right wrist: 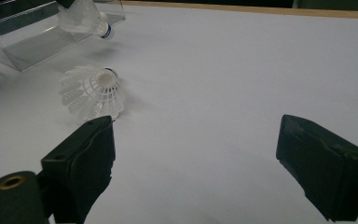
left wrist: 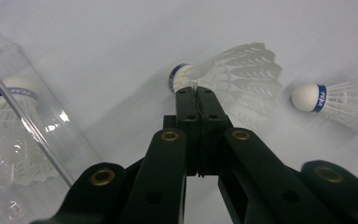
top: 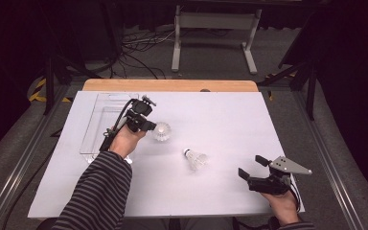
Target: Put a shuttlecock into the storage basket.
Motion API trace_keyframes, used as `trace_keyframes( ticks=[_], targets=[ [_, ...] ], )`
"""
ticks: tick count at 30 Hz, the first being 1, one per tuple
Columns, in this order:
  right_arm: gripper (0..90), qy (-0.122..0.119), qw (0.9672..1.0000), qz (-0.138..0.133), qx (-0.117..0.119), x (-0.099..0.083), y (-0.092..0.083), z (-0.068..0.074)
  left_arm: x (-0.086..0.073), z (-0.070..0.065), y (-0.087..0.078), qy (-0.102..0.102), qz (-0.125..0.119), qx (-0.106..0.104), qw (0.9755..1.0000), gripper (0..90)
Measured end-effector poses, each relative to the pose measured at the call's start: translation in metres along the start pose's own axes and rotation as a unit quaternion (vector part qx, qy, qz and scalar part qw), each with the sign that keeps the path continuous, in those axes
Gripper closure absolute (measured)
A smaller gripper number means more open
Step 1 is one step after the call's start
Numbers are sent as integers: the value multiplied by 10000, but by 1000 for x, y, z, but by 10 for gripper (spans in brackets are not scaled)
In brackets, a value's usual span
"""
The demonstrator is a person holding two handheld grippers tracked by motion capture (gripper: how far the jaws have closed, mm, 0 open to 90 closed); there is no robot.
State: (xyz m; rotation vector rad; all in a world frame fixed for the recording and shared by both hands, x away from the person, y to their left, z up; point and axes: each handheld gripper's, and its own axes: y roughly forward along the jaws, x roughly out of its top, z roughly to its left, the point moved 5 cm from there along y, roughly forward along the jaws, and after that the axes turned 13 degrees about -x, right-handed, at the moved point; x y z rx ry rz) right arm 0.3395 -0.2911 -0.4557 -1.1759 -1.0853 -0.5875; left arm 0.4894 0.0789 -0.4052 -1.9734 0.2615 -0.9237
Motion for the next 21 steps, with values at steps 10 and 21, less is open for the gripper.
trace_keyframes(
  ticks=[10, 21],
  targets=[
    [124, 10, 10000, -80, 8, 1, -1, 0, -3, -4, -12, 50, -203, -137, 9997, 899],
    [119, -32, 10000, -41, 3, 0, 1, 0, -9, -6, -24, 73, -305, -194, 9993, 899]
  ],
)
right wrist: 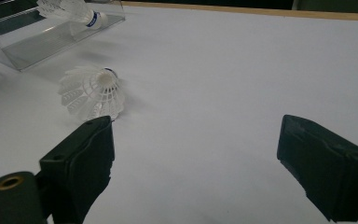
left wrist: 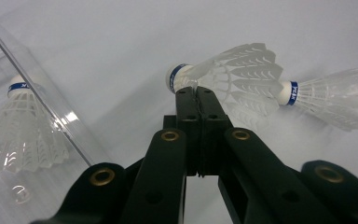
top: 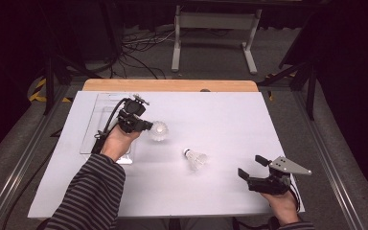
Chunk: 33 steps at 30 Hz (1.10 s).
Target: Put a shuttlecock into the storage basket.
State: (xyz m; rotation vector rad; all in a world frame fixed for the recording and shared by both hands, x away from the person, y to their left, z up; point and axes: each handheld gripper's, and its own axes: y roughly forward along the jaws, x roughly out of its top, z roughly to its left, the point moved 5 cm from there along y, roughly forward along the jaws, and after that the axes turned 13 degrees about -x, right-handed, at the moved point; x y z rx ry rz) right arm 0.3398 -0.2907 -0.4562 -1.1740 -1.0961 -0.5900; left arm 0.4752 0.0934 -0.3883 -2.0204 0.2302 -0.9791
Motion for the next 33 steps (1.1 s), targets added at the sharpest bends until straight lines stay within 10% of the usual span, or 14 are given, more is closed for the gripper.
trace_keyframes(
  ticks=[33],
  targets=[
    [118, 42, 10000, 64, -4, -1, 2, 0, -11, -4, -30, 36, -260, -75, 9996, 899]
  ],
)
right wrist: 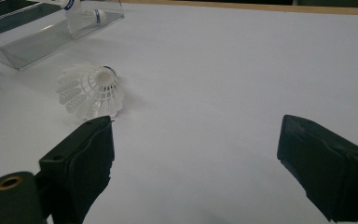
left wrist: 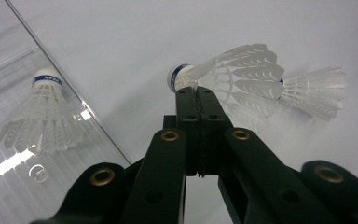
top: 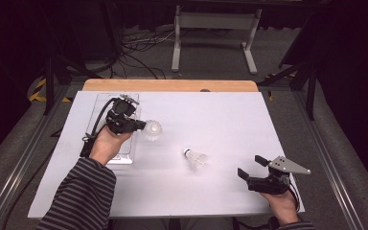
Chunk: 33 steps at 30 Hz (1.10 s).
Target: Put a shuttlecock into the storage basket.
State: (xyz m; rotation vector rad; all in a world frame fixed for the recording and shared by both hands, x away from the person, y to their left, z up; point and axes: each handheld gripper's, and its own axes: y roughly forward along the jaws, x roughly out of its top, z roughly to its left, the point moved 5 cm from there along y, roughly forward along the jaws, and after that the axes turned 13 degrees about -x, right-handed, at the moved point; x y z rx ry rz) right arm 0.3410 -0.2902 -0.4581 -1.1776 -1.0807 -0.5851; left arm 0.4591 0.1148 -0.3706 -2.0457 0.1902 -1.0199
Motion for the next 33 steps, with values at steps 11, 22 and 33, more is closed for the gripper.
trace_keyframes(
  ticks=[11, 22, 33],
  targets=[
    [118, -16, 10000, 26, -8, 0, 0, 0, -7, 4, -15, -57, -184, 15, 9998, 898],
    [118, 1, 10000, 10, 12, 0, 0, 1, -11, 7, -29, -100, -333, 58, 9994, 898],
    [118, 0, 10000, 21, 3, 0, 0, 0, -15, 11, -40, -132, -436, 129, 9989, 898]
  ],
)
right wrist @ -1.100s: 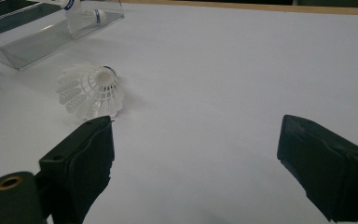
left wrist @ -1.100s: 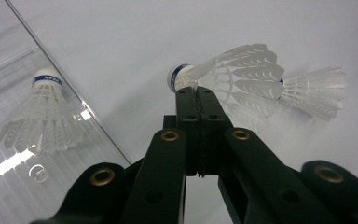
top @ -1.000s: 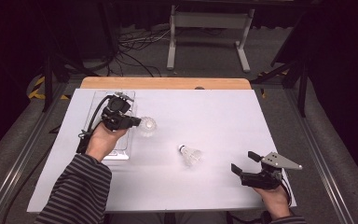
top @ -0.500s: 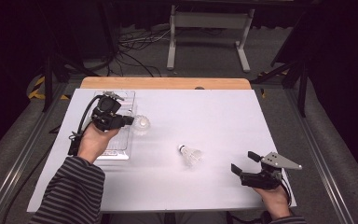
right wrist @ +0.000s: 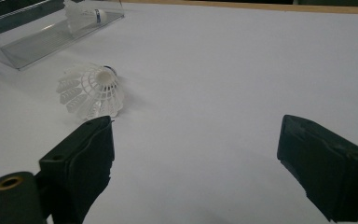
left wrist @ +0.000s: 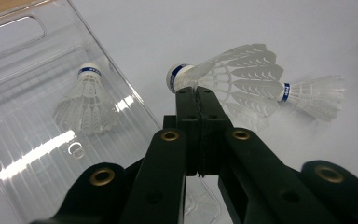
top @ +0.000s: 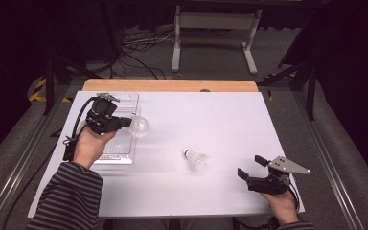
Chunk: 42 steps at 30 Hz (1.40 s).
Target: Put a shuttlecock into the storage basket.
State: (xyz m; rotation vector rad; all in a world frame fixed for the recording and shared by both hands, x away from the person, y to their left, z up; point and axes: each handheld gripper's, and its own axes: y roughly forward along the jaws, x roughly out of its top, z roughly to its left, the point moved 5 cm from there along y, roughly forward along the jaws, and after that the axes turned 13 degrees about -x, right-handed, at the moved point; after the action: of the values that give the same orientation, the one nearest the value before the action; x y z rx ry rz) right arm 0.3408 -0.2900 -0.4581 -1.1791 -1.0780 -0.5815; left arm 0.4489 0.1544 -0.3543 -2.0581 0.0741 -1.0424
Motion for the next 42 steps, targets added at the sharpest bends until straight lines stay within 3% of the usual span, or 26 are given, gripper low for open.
trace_keyframes(
  ticks=[19, 42],
  targets=[
    [118, 10, 10000, -7, 2, 0, 0, 0, -7, 9, -16, -126, -165, 119, 9997, 898],
    [118, 20, 10000, -3, -1, 0, 0, 0, -23, 27, -29, -296, -111, 457, 9985, 898]
  ],
)
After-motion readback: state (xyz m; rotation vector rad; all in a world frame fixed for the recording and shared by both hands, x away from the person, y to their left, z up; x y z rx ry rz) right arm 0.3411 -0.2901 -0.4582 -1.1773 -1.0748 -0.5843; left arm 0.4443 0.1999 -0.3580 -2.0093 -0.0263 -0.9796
